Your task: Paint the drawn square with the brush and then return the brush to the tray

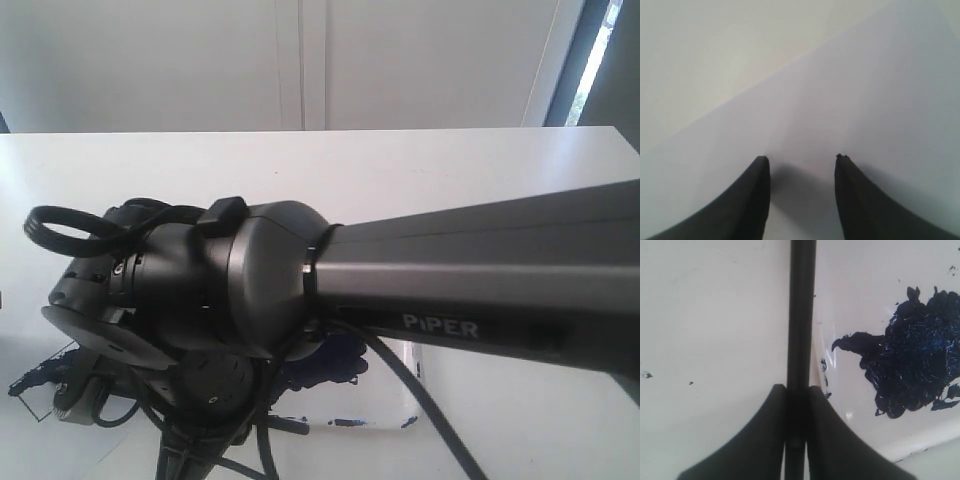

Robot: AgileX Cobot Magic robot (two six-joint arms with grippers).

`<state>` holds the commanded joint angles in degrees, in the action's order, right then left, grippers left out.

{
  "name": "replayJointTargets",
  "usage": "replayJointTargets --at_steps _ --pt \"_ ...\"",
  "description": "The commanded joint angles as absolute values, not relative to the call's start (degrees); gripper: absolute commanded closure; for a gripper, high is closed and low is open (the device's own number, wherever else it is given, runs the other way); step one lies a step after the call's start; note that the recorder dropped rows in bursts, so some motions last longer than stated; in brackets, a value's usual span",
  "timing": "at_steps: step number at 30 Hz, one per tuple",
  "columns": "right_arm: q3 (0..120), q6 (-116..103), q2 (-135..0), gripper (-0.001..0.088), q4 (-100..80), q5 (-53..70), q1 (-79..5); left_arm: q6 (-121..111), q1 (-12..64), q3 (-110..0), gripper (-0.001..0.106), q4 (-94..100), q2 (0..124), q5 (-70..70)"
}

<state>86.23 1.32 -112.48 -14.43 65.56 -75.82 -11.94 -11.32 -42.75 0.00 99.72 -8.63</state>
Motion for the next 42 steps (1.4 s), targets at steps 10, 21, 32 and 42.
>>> replayJointTargets --at_steps 10,21,32,42 --pt "86.2 1.4 -112.5 0.0868 -13.7 66.1 -77.7 -11.8 -11.3 -42.7 0.059 0.0 99.7 -8.5" --pt "86.2 -1.5 -112.5 0.0868 -18.8 67.8 -77.6 -11.5 -11.3 -42.7 0.059 0.0 99.7 -8.5" --pt "86.2 -5.3 -112.5 0.0868 -24.4 70.0 -77.6 -11.5 -11.3 -42.7 0.059 0.0 99.7 -8.5" --pt "86.2 -3.7 -112.5 0.0868 -22.3 70.0 -77.6 -11.5 -11.3 -42.7 0.059 0.0 99.7 -8.5"
